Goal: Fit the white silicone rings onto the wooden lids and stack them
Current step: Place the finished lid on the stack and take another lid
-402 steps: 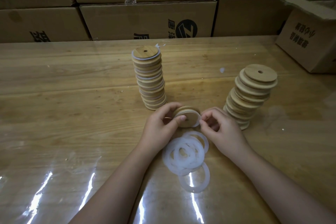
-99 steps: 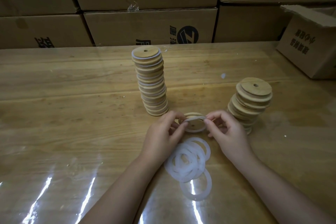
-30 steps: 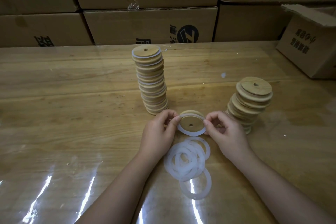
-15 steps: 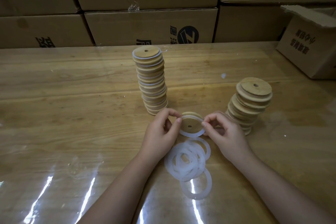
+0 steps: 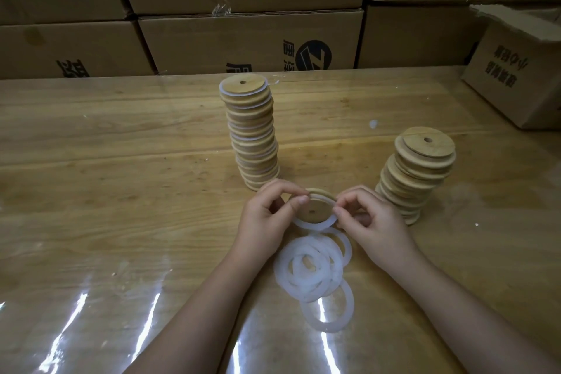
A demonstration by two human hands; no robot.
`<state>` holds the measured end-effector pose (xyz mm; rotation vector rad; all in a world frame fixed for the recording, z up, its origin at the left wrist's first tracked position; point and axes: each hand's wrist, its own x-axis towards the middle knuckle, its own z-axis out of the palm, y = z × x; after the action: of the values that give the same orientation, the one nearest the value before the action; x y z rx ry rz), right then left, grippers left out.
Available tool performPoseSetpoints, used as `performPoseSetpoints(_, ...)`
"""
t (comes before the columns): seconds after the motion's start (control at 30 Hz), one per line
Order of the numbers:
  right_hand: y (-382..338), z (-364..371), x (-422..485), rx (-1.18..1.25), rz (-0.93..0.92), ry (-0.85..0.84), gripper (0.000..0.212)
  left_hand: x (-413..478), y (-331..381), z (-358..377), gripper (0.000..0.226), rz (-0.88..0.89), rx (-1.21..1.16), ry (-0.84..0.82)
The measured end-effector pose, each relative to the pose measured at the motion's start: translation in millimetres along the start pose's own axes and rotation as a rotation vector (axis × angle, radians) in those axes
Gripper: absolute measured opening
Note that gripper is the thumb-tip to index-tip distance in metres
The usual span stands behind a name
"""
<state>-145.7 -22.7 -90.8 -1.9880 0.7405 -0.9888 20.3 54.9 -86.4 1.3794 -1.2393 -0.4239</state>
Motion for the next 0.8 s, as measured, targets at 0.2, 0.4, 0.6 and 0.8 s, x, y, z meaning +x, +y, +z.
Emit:
performPoseSetpoints(0.2,3.4,0.1,1.5,-0.037,0.044,-0.024,0.008,2.3,1.1,0.1,0.013,-0.083,-0.015,0.013)
performPoseSetpoints(0.4,4.7,1.6,1.4,-0.146,0.037,-0.030,0.016,4.5,2.4,0.8,0.015,-0.088,-0.030,0.007)
performPoseSetpoints(0.6,4.6,0.9,-1.3,-0.187,0.020,-0.085,0.016,3.8,2.6,-0.5,0.018,-0.133,-0.076,0.007)
performPoseSetpoints(0.8,5.1,-0.3,-0.9,-0.066,0.145,-0.099,0.025,-0.4,4.6,0.6,0.014,-0.084,-0.080,-0.022)
